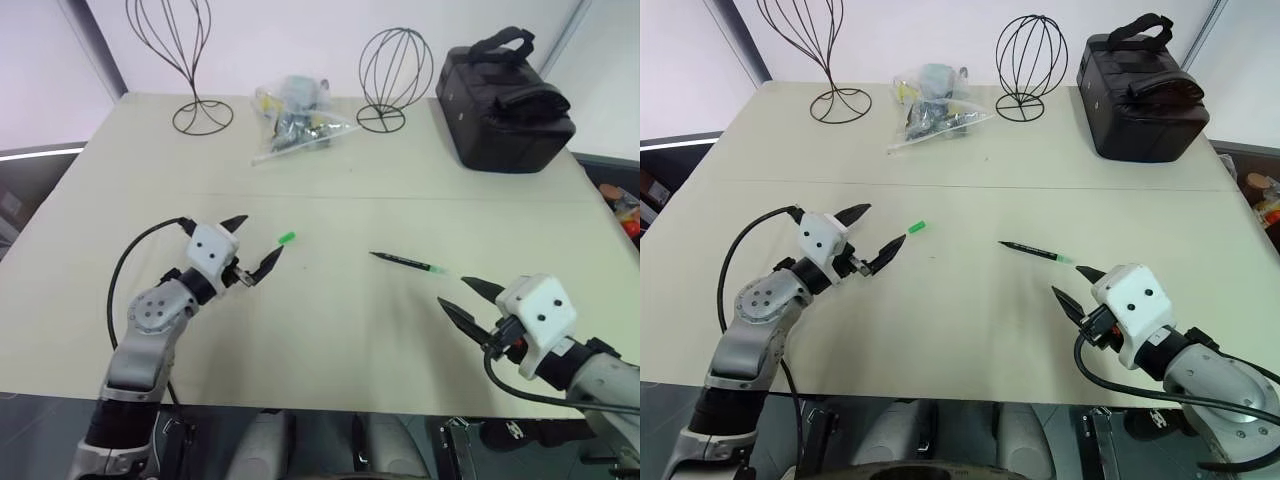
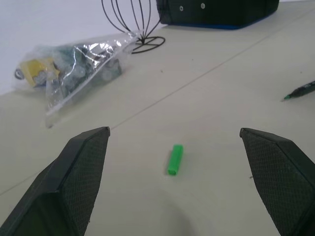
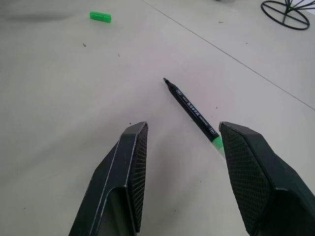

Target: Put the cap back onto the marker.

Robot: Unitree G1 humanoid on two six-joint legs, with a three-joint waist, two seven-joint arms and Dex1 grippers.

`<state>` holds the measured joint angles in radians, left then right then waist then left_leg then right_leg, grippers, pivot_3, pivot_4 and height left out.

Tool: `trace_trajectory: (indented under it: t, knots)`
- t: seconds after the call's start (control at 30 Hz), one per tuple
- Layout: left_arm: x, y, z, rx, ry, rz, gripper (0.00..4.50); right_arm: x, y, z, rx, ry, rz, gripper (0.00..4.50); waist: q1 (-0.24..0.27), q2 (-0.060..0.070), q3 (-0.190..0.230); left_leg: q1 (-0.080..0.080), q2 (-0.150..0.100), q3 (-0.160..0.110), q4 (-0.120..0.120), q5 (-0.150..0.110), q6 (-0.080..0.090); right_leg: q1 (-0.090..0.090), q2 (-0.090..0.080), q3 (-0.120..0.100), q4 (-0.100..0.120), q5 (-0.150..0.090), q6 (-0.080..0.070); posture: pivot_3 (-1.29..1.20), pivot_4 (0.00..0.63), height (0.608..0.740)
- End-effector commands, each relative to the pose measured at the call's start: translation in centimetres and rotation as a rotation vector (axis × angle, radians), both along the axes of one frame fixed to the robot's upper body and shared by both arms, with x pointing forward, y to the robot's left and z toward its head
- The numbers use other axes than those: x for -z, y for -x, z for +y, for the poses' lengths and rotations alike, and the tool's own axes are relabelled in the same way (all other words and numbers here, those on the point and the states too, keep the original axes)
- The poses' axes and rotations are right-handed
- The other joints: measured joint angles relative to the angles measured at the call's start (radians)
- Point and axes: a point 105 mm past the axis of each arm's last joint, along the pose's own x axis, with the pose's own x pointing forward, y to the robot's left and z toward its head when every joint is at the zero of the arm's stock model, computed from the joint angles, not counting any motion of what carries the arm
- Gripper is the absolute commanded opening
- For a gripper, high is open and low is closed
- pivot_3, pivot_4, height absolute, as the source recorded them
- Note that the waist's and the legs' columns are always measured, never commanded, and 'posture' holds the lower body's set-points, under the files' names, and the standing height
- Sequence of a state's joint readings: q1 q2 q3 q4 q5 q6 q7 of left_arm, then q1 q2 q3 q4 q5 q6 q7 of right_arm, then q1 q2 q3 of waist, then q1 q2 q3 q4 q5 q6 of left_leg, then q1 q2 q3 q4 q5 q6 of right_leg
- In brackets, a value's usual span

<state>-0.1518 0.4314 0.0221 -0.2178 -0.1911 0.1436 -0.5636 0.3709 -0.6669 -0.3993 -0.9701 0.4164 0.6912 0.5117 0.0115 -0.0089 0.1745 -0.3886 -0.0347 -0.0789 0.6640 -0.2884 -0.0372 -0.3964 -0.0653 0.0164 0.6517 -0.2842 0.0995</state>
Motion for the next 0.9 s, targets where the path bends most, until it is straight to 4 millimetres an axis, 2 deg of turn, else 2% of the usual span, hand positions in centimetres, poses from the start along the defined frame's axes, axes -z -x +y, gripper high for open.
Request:
trace_trajectory:
  t: [0.03, 0.63, 0.8, 0.9]
  knots:
    - [-1.2, 0.0, 0.5, -0.020, 0.022, -0.032, 4.43, -0.6, 0.0, 0.2, -0.008, 0.006, -0.030, 2.34, 0.000, 0.000, 0.000, 0.000, 0.000, 0.000, 0.000, 0.000, 0.000, 0.000, 0.000, 0.000, 0.000, 0.000, 0.000, 0.00, 0.150, 0.740]
    - [-1.0, -0.6, 0.0, 0.003, 0.016, -0.019, 4.43, -0.9, -0.4, 0.8, -0.013, -0.008, -0.054, 2.34, 0.000, 0.000, 0.000, 0.000, 0.000, 0.000, 0.000, 0.000, 0.000, 0.000, 0.000, 0.000, 0.000, 0.000, 0.000, 0.00, 0.150, 0.740]
    - [-1.0, -2.3, 0.5, -0.039, 0.076, 0.033, 4.43, -1.3, -0.9, 0.9, -0.015, -0.007, -0.074, 2.34, 0.002, 0.000, 0.000, 0.000, 0.000, 0.000, 0.000, 0.000, 0.000, 0.000, 0.000, 0.000, 0.000, 0.000, 0.000, 0.00, 0.150, 0.740]
    - [-0.4, -3.1, -0.2, 0.023, 0.069, 0.110, 4.43, -1.3, -1.0, 1.2, -0.020, -0.010, -0.077, 2.34, 0.000, 0.000, 0.000, 0.000, -0.001, 0.000, 0.000, 0.000, 0.000, 0.000, 0.000, -0.001, 0.000, 0.000, 0.000, 0.00, 0.150, 0.740]
